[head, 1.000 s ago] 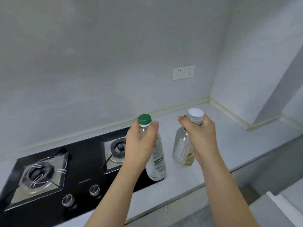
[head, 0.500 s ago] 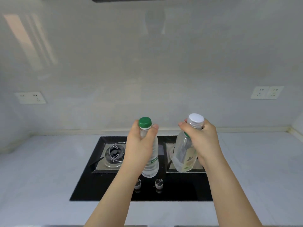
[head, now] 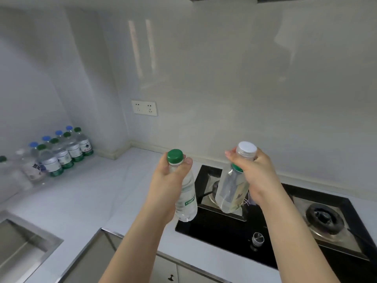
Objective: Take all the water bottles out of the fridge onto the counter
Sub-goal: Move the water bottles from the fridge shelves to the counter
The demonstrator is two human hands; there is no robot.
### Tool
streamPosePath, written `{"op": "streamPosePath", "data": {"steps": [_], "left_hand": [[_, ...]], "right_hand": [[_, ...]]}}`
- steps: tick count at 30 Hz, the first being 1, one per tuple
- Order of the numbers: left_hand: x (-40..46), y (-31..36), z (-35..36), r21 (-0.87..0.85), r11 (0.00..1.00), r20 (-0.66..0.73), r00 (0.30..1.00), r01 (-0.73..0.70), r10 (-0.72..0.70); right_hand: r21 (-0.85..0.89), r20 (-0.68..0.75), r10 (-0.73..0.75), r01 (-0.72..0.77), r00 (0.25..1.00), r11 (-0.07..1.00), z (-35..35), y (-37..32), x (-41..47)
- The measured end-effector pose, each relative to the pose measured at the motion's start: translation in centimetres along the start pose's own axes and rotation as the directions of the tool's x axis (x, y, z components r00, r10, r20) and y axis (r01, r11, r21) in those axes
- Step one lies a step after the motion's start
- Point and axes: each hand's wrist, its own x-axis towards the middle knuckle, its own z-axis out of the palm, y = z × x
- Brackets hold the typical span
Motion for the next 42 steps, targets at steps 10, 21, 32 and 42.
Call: {"op": "streamPosePath", "data": {"steps": [10,21,32,42], "left_hand": [[3.8,-0.2,-10.3,-0.041,0.997,-0.143,0.987,0.072,-0.078],[14.0,0.0,-17.8,0.295,0.94,-0.216,0.97,0.171,-0.108],[23.3,-0.8,-28.0,0.271,0.932,-0.466,0.88,0.243,-0.094],[31.6,-2.0,-43.7,0.25,0.922,-0.576,0.811,0.296,-0.104]], "right_hand": [[-0.008,0.2,0.048,-0.048,0.979,0.999,13.0,3.8,3.2],[-0.008,0.395,0.074,-0.077,0.915,0.997,24.4,7.7,12.6],[-0.13,0.589,0.099,-0.027,0.802,0.991,38.1,10.7,20.0],[-0.244,0.639,0.256,-0.125,0.726,0.962,54.5,16.6,21.5]]}}
